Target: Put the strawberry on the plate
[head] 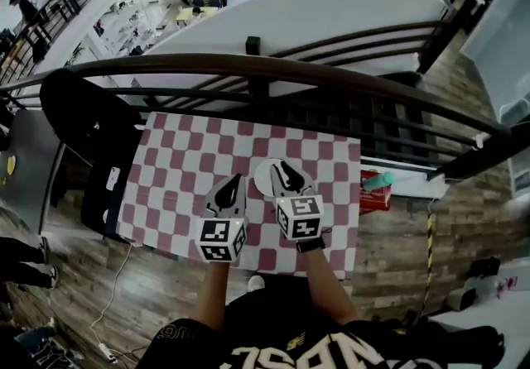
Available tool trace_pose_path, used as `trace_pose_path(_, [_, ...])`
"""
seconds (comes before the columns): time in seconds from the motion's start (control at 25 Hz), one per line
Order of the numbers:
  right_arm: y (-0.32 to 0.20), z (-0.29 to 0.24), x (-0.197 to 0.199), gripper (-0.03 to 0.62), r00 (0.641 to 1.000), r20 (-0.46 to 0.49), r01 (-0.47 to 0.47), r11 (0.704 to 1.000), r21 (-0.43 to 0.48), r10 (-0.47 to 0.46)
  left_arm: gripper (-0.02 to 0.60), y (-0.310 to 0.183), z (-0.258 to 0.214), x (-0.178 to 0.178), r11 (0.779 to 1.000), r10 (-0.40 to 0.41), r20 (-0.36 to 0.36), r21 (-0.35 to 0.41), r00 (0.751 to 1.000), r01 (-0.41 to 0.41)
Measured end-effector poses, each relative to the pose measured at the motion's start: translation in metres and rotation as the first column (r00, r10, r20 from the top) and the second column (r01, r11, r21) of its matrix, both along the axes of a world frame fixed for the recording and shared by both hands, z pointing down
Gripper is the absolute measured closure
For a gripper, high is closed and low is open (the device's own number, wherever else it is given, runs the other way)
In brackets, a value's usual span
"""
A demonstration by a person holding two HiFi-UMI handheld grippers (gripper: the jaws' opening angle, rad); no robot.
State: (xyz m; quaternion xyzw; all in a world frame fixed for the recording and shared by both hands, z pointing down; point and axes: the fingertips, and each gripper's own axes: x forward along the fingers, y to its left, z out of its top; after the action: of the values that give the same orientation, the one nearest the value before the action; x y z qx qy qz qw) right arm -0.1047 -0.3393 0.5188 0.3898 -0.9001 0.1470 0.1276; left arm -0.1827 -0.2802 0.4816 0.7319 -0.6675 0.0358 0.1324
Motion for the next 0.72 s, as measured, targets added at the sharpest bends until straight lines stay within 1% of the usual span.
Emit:
trace_pose_path(0.12, [0.013,-0.035,0.002,0.530,0.999,0.039,-0.015,0.998,0.067,0.012,0.573,0.006,-0.028,0.002,0.998,0.009,0.014,0.062,1.000,-0.010])
trace_pose_path(0.28, [0.034,-0.061,0.007,0.559,0.999,0.034,-0.028,0.994,0.102,0.025,0.572,0.020,-0.056,0.011,0.992,0.033,0.026,0.118,0.999,-0.036])
trace_pose_path(0.44, [0.053,-0.085,0.013,0.571,0.997,0.078,-0.030,0.990,0.136,0.019,0.573,0.034,-0.071,0.022,0.987,0.056,0.037,0.148,0.998,-0.061])
trace_pose_path(0.72, [0.074,-0.110,0.023,0.577,0.994,0.103,-0.056,0.978,0.200,0.036,0.573,0.052,-0.085,0.030,0.980,0.066,0.041,0.184,0.997,-0.073])
